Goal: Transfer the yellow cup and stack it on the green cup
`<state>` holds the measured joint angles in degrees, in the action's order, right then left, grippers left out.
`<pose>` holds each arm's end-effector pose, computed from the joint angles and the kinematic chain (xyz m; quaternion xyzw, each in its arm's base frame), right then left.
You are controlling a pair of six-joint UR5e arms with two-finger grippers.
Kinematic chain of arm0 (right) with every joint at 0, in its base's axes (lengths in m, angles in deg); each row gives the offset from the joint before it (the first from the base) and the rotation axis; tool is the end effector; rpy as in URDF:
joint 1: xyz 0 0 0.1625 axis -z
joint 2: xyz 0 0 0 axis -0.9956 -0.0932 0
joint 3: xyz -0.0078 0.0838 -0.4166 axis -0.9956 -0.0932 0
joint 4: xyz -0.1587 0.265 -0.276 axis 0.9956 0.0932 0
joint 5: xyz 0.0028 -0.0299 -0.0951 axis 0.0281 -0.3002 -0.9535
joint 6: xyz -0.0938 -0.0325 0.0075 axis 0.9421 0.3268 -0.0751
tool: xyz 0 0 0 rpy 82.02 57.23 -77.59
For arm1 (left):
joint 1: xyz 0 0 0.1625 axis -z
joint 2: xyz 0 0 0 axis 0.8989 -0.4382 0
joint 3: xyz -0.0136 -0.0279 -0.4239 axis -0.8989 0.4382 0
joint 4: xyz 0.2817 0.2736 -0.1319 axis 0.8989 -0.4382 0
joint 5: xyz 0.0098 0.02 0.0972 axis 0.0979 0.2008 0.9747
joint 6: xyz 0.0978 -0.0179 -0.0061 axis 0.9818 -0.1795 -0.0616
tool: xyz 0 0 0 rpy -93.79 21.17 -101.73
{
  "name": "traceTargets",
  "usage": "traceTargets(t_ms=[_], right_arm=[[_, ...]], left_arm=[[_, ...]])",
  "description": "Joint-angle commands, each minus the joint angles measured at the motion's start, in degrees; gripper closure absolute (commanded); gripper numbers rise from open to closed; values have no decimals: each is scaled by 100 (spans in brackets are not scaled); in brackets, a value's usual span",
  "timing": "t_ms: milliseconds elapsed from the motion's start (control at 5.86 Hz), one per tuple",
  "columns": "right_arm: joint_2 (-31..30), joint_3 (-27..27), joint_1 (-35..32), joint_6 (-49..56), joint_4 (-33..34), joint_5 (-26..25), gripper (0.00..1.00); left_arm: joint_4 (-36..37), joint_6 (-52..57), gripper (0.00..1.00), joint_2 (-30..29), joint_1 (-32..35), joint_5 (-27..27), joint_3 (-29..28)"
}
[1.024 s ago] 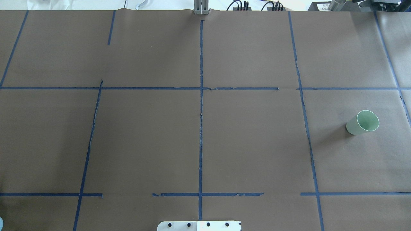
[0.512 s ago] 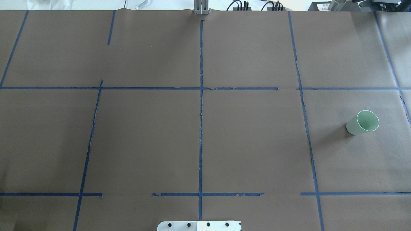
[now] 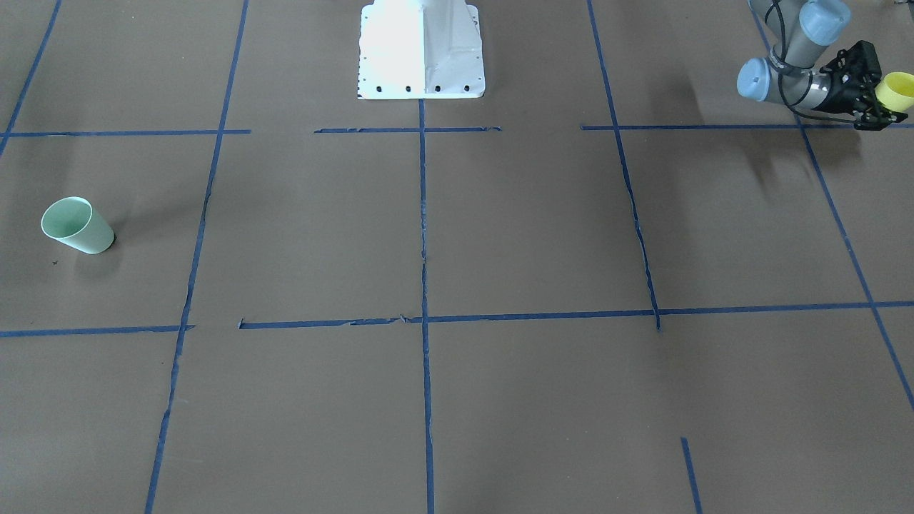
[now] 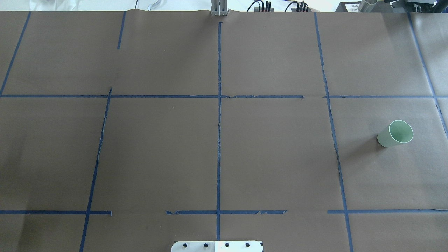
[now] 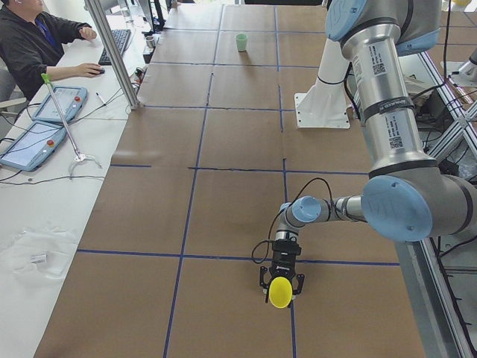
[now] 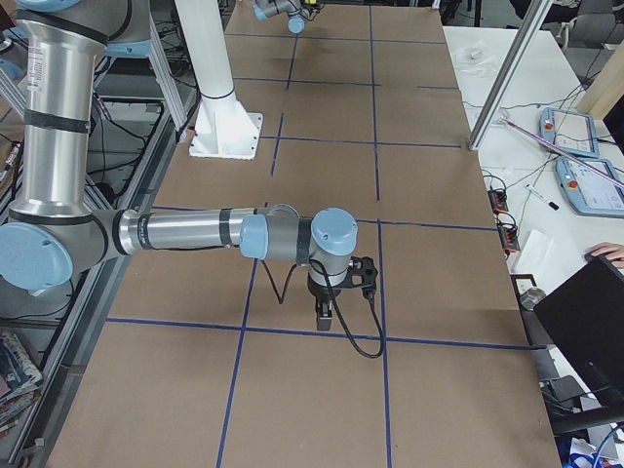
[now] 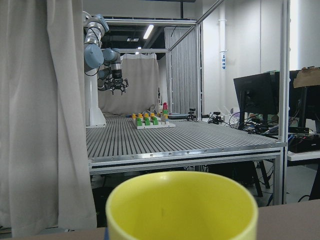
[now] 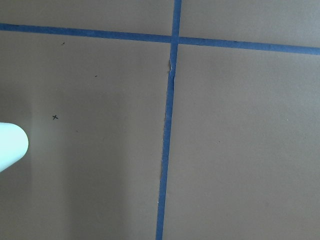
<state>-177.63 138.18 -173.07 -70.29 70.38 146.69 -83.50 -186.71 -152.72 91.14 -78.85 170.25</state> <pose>0.0547 -0.4220 0.6238 -0.0103 -0.3608 -0.0400 0.9317 0.1394 -0.2724 0.7977 0.2946 -0.1742 -0.6204 0.7057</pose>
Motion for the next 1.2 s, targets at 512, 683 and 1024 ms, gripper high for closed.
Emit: traceTargets(t_ms=[512,683,1024], right_arm=[[9,-43,9,0,1,1,0],[18,-44,9,0,-8,9,0],[53,-35,122,9,-8,9,0]], left_arm=[[-3099,5521,47,-1165,3119,1045,-70],[-4144,6978,47,-1271,3524,1010,-79],[-5119,7862,49,-2215,3589,279,-123]])
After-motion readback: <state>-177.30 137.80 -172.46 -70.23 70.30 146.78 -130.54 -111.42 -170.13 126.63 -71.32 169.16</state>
